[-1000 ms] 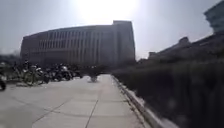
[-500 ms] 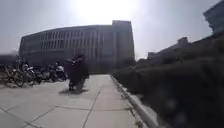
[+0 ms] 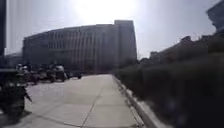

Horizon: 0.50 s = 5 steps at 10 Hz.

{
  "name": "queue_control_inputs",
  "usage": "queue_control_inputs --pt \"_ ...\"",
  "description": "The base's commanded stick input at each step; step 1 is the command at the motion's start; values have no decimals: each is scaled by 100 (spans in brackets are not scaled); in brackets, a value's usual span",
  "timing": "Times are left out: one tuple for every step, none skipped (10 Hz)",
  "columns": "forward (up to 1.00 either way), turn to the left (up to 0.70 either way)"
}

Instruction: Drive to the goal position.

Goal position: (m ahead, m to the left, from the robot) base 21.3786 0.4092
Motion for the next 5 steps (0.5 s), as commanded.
queue_control_inputs --pt "100 6" --pt "100 3" --pt "100 0" --pt "100 0" --pt "100 0"
